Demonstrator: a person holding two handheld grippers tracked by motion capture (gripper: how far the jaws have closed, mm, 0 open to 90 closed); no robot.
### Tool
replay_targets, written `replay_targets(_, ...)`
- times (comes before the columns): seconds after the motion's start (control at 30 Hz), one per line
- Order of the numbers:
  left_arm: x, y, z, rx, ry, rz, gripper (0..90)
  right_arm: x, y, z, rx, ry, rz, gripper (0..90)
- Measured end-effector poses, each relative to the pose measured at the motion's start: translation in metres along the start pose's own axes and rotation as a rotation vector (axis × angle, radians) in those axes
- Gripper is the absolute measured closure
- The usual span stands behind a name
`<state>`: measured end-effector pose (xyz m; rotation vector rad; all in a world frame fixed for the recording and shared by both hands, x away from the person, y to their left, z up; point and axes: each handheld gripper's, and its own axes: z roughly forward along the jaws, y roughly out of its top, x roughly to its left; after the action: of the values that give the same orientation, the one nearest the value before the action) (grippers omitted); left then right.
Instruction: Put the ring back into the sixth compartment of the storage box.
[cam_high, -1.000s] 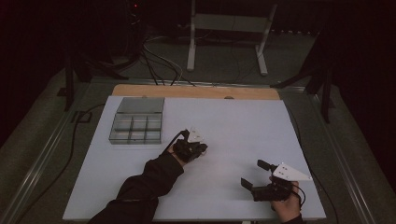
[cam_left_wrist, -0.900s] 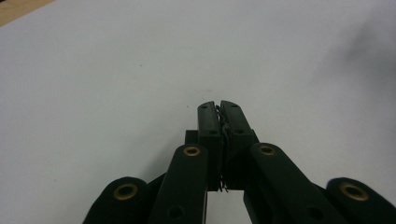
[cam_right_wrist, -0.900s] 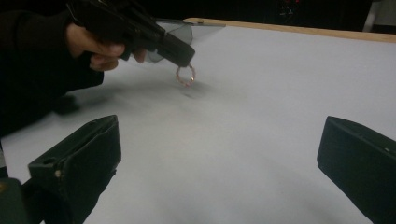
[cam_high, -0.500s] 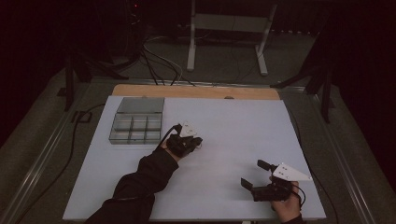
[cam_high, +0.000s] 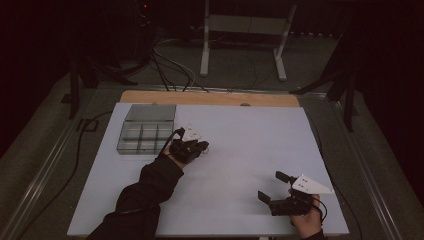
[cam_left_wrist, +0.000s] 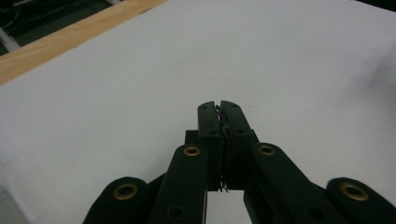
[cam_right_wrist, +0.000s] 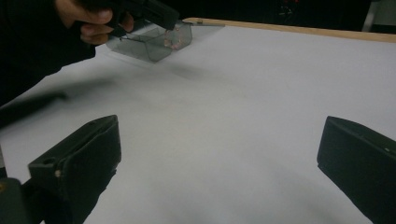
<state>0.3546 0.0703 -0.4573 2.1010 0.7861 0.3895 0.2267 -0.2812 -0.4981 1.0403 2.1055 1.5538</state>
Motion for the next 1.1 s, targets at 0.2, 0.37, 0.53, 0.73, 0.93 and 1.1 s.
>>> replay_targets(0.2, 0.008, -0.001, -0.006, -0.004, 0.014, -0.015, 89.9, 0.0, 0.0, 0.001, 0.002, 0.0, 0.0, 0.0)
replay_targets(0.37, 0.014, -0.001, -0.011, -0.011, 0.027, -0.018, 89.9, 0.0, 0.0, 0.001, 0.003, 0.002, 0.0, 0.0)
replay_targets(0.53, 0.021, 0.0, -0.017, -0.017, 0.037, -0.033, 89.9, 0.0, 0.0, 0.001, 0.002, 0.001, 0.0, 0.0)
replay_targets(0.73, 0.028, -0.001, -0.023, -0.027, 0.051, -0.045, 89.9, 0.001, 0.0, 0.001, 0.002, 0.0, 0.0, 0.0)
replay_targets(0.93, 0.037, -0.002, -0.029, -0.04, 0.07, -0.067, 89.9, 0.0, 0.0, 0.001, 0.002, 0.0, 0.001, 0.0)
replay_targets(1.1, 0.043, -0.003, -0.034, -0.041, 0.08, -0.076, 89.9, 0.0, 0.0, 0.001, 0.002, -0.001, 0.001, 0.0)
